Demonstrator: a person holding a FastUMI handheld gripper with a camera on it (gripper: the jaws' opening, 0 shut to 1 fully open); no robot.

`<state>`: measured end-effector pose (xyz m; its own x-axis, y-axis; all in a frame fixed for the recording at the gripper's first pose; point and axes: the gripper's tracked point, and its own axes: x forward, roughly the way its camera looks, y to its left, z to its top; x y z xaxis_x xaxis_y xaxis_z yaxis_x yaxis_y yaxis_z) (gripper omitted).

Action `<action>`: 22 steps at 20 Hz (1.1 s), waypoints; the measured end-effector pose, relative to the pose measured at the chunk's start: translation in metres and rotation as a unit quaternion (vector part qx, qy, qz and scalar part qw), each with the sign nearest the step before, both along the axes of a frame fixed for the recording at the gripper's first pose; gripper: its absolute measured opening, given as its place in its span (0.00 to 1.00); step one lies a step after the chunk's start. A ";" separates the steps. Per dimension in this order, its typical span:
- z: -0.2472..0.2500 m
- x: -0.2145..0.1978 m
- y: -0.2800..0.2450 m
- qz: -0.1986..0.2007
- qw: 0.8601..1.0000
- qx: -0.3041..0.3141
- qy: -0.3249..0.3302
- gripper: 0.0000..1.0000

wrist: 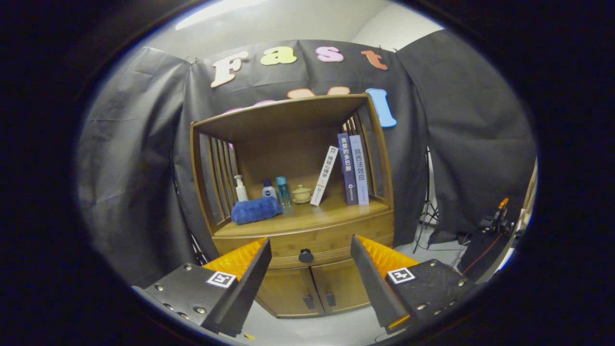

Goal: Pull open the drawer, take out the items inside it, and place them on the countertop above the cabinet.

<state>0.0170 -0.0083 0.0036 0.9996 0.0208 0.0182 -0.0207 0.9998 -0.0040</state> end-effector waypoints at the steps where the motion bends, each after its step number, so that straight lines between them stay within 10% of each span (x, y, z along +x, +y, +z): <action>1: -0.002 0.006 0.001 0.002 1.000 -0.004 -0.001 0.99; 20: -0.159 0.211 0.018 0.050 0.993 -0.069 0.083 0.98; 22: -0.159 0.221 0.020 0.060 0.994 -0.057 0.076 0.86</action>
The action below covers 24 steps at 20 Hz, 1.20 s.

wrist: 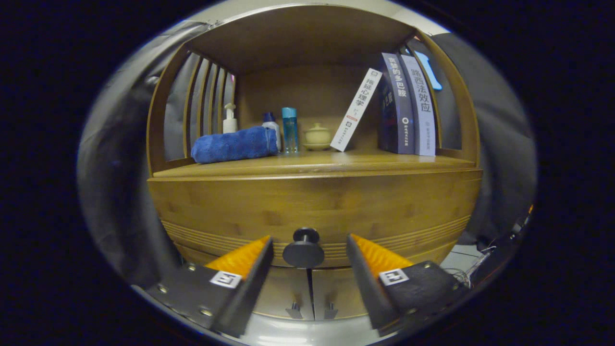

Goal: Pull open the drawer, take out the items inside it, and place them on the countertop above the cabinet.

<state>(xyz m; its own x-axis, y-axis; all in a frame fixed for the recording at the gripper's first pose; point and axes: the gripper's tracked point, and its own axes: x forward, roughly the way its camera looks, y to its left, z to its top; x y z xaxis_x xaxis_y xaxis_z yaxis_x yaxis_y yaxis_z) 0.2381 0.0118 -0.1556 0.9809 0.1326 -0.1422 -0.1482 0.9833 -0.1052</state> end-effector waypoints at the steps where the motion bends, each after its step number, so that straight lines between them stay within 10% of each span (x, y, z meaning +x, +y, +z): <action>1: 0.000 0.003 0.004 -0.001 1.000 0.011 -0.003 0.75; 6: 0.000 0.009 0.005 -0.007 0.999 -0.008 -0.041 0.42; 24: -0.006 -0.097 -0.008 -0.030 0.998 -0.036 -0.035 0.32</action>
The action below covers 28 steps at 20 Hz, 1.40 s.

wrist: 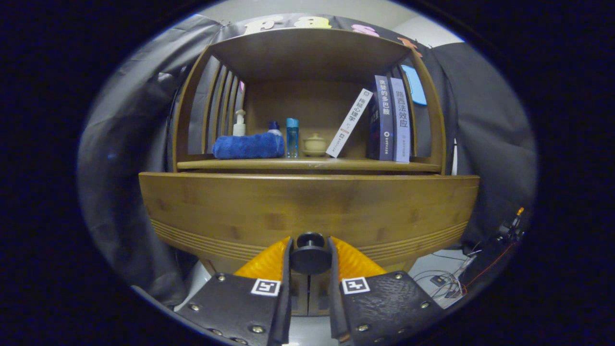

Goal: Pull open the drawer, take out the items inside it, and place them on the countertop above the cabinet.

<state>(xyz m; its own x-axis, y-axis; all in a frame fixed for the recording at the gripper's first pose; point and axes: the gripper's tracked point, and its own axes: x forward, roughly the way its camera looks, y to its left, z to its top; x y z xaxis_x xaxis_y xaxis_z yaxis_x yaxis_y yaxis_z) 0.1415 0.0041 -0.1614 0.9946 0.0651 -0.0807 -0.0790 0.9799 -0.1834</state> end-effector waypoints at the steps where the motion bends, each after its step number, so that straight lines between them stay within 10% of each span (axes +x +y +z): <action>1: -0.001 -0.009 -0.001 0.001 1.000 0.002 0.005 0.32; 20: 0.003 -0.112 -0.024 -0.014 0.999 0.037 -0.029 0.26; 26: 0.029 -0.100 -0.032 -0.032 0.999 0.035 -0.001 1.00; 28: 0.050 -0.098 -0.031 -0.037 0.999 0.020 -0.013 1.00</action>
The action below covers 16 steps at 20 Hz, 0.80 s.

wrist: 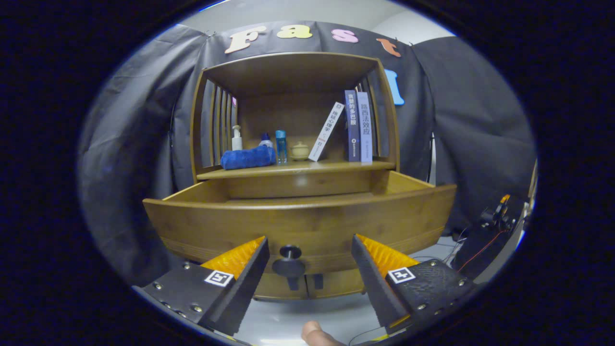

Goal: Pull open the drawer, take out the items inside it, and place them on the countertop above the cabinet.

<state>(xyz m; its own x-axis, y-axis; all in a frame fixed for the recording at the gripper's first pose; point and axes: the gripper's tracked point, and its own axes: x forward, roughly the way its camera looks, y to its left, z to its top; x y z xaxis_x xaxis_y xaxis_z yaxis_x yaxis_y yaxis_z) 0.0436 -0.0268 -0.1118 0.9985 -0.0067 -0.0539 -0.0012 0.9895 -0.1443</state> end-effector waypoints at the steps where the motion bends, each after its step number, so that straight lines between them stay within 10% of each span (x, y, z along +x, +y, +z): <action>1: 0.015 0.001 0.003 0.003 1.000 -0.005 -0.009 1.00; 10: 0.046 0.095 0.026 0.000 0.993 -0.045 0.107 1.00; 16: -0.044 0.140 0.027 -0.016 0.944 -0.071 0.322 1.00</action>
<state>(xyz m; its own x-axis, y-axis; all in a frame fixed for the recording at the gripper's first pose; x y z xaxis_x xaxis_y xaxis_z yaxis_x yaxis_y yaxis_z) 0.1837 0.0007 -0.1558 0.7585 -0.0900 -0.6454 -0.1038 0.9611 -0.2560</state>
